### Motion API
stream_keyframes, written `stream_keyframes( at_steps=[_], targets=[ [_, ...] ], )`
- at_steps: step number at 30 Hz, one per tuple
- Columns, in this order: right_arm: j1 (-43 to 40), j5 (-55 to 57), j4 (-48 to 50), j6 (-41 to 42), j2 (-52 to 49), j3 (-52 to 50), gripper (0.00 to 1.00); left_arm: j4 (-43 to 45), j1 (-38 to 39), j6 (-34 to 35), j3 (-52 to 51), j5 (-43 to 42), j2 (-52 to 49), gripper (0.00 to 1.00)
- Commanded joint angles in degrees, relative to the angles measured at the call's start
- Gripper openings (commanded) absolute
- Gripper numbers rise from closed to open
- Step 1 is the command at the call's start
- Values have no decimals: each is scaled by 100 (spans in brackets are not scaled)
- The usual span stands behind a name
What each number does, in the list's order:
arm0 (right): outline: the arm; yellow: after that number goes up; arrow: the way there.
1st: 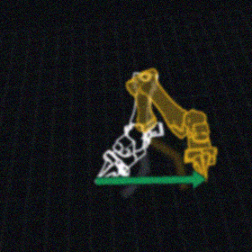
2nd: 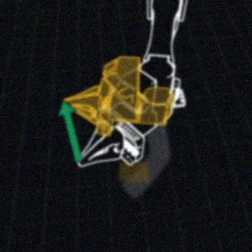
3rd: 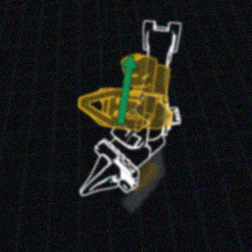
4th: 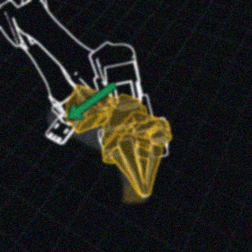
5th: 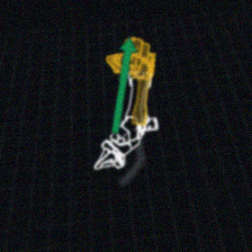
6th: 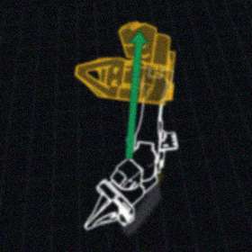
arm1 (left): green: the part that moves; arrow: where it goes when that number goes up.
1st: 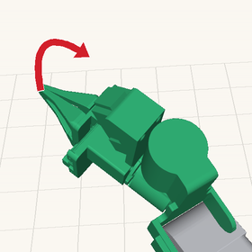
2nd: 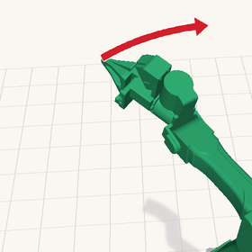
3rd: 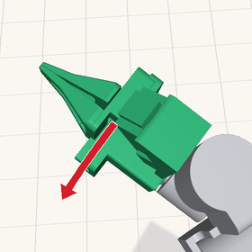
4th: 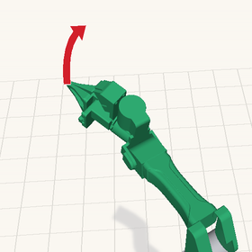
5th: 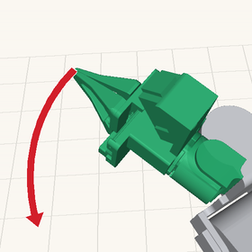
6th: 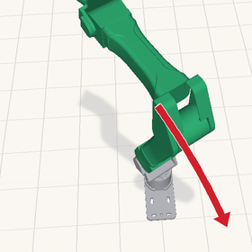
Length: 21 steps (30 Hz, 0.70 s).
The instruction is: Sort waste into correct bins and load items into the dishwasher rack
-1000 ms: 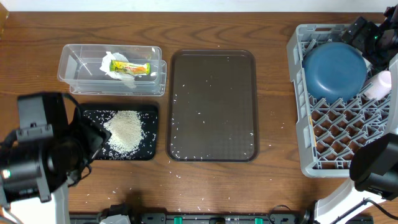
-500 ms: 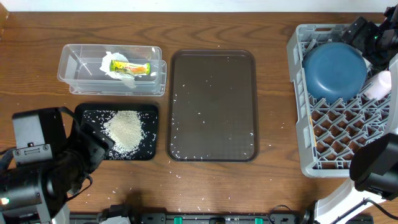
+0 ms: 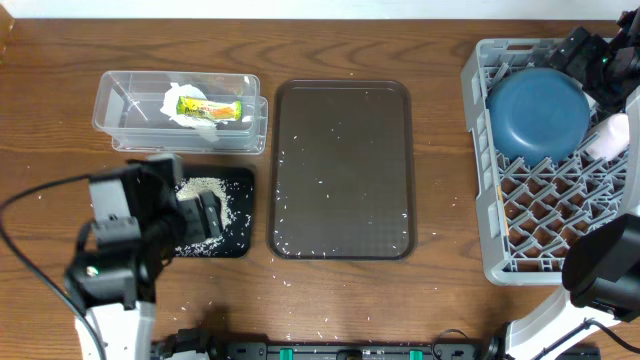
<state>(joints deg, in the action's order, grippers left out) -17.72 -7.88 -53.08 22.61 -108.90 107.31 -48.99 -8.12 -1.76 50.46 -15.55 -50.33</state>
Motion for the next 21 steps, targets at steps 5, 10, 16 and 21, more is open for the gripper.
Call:
stream_keyframes(
  at_steps=[5, 10, 16, 21],
  targets=[
    [-22, 37, -11, 50, 111, 94, 99, 2109, 13, -765, -2124, -286, 1543, 88],
    [-22, 39, -11, 50, 111, 94, 99, 2870, 13, -765, -2868, -286, 2299, 89],
    [-22, 39, -11, 50, 111, 94, 99, 3987, 24, -765, -3654, -286, 2736, 89],
    [-22, 39, -11, 50, 111, 94, 99, 4701, 203, -767, -4286, -251, 3204, 89]
  ],
)
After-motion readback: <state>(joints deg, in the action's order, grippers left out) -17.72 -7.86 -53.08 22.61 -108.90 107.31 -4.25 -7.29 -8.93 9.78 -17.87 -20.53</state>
